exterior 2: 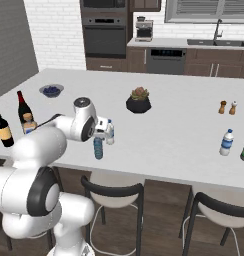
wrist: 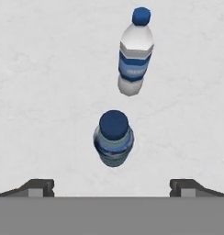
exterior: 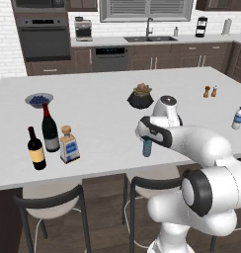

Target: Move the plastic bottles in the middle to the plastics group, and the glass bottles in the middle to the glass group.

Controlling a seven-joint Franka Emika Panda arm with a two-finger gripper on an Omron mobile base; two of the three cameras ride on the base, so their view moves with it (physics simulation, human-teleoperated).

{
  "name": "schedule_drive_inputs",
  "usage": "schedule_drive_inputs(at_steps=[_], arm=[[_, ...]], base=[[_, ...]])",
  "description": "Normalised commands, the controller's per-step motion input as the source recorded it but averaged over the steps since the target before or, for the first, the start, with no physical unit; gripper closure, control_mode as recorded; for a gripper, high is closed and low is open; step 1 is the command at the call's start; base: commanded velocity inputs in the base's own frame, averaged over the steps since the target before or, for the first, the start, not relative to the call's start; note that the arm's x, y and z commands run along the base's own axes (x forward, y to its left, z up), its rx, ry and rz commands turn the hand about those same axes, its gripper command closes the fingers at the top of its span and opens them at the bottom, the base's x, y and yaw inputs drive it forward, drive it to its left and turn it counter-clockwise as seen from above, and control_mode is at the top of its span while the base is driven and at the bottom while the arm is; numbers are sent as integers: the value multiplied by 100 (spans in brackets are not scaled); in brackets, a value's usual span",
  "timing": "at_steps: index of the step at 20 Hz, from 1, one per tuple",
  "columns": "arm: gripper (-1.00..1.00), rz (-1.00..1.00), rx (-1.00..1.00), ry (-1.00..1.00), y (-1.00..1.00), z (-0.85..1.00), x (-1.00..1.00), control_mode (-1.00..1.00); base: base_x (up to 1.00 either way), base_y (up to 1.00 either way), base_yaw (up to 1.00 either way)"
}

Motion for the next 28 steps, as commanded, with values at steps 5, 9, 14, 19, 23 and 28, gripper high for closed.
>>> schedule_drive_inputs(at_steps=[5,9,14,19,23,28], arm=[[-100,3,0,0,0,-8,13,-100],[-100,2,0,0,0,-2,14,-100],[-100,2,0,0,0,-6,8,-100],[-100,2,0,0,0,-10,8,-100],[-100,2,0,0,0,-7,10,-100],[-100,2,0,0,0,-10,9,-100]], base=[[0,0,0],[0,0,0],[0,0,0],[0,0,0],[0,0,0],[0,0,0]])
